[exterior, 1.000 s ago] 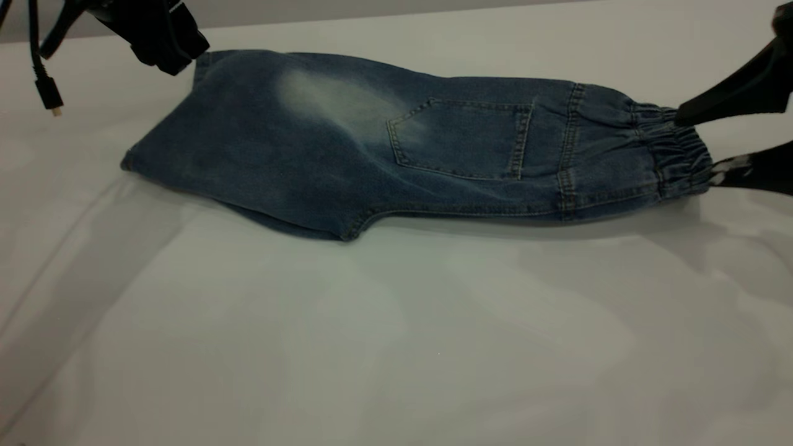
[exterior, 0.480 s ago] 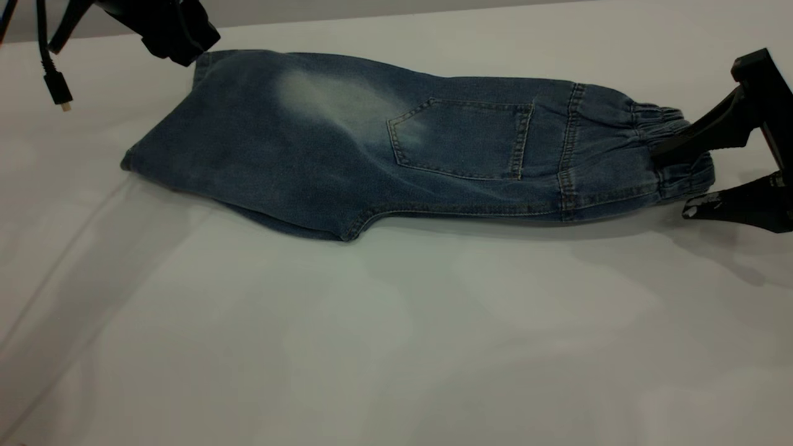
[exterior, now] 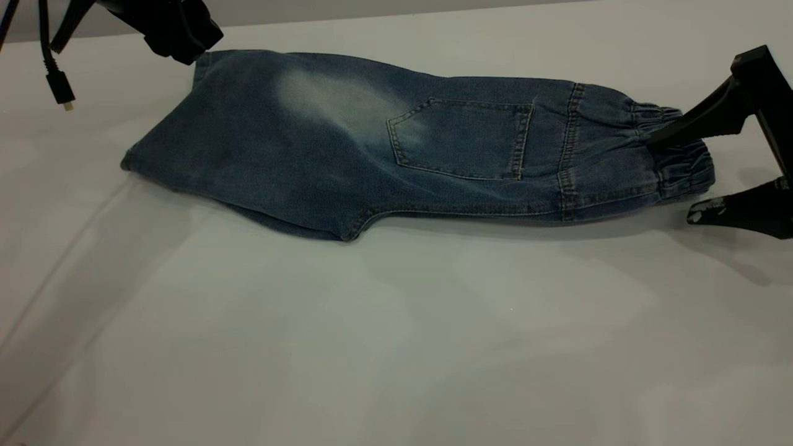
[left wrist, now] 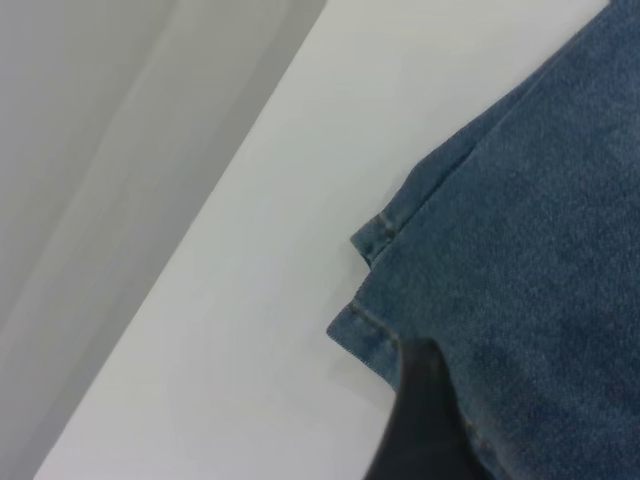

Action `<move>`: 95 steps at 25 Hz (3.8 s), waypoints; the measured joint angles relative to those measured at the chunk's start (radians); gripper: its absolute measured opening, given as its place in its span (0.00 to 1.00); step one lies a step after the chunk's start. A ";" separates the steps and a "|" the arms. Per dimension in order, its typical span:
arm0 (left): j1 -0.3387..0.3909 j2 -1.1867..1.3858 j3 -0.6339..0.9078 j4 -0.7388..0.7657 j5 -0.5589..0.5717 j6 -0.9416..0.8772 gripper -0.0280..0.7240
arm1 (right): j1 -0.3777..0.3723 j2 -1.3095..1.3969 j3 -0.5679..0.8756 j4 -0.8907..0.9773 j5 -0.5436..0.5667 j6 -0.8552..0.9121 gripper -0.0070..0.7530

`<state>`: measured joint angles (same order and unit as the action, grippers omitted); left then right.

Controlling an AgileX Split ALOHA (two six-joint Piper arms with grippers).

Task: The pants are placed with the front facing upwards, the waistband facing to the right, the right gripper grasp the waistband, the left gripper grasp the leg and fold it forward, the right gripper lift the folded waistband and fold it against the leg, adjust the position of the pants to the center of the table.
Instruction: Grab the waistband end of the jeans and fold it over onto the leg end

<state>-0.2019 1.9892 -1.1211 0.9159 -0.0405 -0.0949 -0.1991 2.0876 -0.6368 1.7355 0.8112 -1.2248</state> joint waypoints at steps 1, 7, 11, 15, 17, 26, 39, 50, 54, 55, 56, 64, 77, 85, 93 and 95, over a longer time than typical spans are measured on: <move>0.000 0.000 0.000 0.000 0.000 0.000 0.65 | 0.000 0.000 0.000 0.000 -0.007 0.001 0.83; 0.000 0.000 0.000 0.000 -0.004 0.000 0.65 | 0.000 0.008 -0.011 0.007 -0.040 0.012 0.84; 0.000 0.000 0.000 0.000 -0.009 0.000 0.65 | 0.000 0.048 -0.055 0.009 0.014 0.020 0.82; 0.000 0.000 0.000 0.000 -0.012 0.000 0.65 | 0.000 0.094 -0.100 0.008 0.065 0.052 0.80; 0.000 0.000 0.000 0.000 -0.011 0.000 0.65 | 0.000 0.109 -0.109 0.007 0.050 0.054 0.79; 0.000 0.001 0.001 -0.002 -0.019 -0.058 0.65 | 0.000 0.112 -0.110 0.009 0.009 0.056 0.59; -0.121 0.084 0.021 0.001 -0.082 -0.100 0.65 | 0.000 0.091 -0.184 0.008 0.211 0.042 0.09; -0.174 0.223 0.021 -0.002 -0.117 -0.101 0.65 | -0.010 -0.048 -0.221 0.002 0.410 0.026 0.09; -0.243 0.225 0.021 -0.002 -0.131 -0.101 0.65 | -0.010 -0.102 -0.221 0.005 0.411 0.031 0.09; -0.259 0.225 0.021 -0.002 -0.131 -0.101 0.65 | -0.010 -0.114 -0.221 0.005 0.411 0.035 0.09; -0.277 0.225 0.021 -0.002 -0.131 -0.105 0.65 | -0.010 -0.127 -0.221 0.005 0.410 0.037 0.09; -0.391 0.254 0.021 -0.003 -0.183 -0.138 0.63 | 0.029 -0.232 -0.221 0.006 0.412 0.037 0.09; -0.353 0.164 0.021 0.002 0.022 -0.138 0.63 | 0.060 -0.242 -0.219 0.008 0.410 0.026 0.09; -0.286 0.132 0.022 0.001 0.125 -0.147 0.63 | 0.060 -0.242 -0.219 0.009 0.410 0.012 0.09; -0.249 0.141 0.032 -0.002 0.126 -0.150 0.63 | 0.095 -0.242 -0.219 0.010 0.410 0.003 0.09; -0.249 0.158 0.032 -0.002 0.094 -0.152 0.63 | 0.121 -0.242 -0.220 0.010 0.409 -0.010 0.09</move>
<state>-0.4514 2.1473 -1.0888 0.9137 0.0532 -0.2467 -0.0776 1.8452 -0.8569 1.7454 1.2202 -1.2352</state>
